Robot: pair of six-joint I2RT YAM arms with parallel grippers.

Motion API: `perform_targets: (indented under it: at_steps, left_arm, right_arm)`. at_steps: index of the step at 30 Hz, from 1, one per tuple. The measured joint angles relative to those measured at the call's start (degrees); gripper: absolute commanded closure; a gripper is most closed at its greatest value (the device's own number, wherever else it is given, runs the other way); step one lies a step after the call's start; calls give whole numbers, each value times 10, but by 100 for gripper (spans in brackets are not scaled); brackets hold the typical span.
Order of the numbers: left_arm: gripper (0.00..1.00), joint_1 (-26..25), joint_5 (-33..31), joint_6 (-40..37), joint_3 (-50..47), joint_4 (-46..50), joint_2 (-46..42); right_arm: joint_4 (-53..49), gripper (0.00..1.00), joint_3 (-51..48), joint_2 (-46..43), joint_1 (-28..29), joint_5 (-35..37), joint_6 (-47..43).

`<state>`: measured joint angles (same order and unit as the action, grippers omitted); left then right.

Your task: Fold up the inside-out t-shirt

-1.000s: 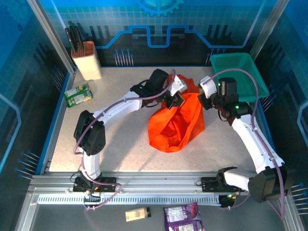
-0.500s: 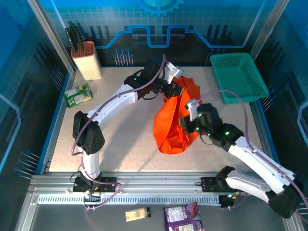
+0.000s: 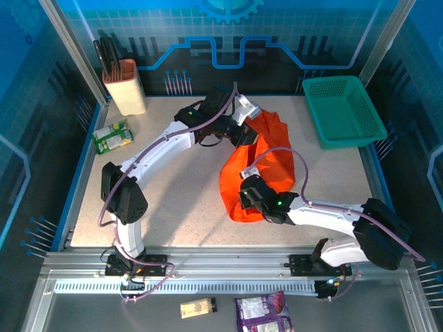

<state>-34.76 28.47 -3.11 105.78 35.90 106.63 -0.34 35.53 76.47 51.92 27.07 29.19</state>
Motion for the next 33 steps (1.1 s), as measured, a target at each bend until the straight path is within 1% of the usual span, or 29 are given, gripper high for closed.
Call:
perform_targets:
  at_steps: [4, 7, 12, 14, 18, 21, 24, 27, 33]
  left_arm:
    - [100, 0, -4, -18, -5, 15, -26]
    - [100, 0, -8, -24, -8, 23, -38]
    - [100, 0, -9, -28, -26, 23, -51]
    - [100, 0, -5, -17, -35, 15, -51]
    - [100, -2, 9, 10, -47, 4, -48]
    - [100, -6, 16, 30, -47, -14, -40]
    - [100, -7, 28, 40, -47, -27, -35]
    - [100, -8, 38, 45, -47, -33, -31]
    - [100, -12, 53, 37, -47, -30, -31]
  right_arm:
    - [32, 97, -15, 18, -69, 2, -1]
    - [46, 100, -18, 19, -120, 6, -1]
    - [10, 99, -18, -7, -193, 39, 31]
    - [4, 96, -19, -26, -205, 44, 35]
    - [33, 89, -35, -53, -199, -1, 28]
    - [71, 84, -61, -56, -160, -38, 7]
    - [105, 84, -78, -50, -115, -71, -1]
    - [144, 84, -79, -20, -109, -86, -1]
    - [196, 84, -64, 57, -115, -89, -8]
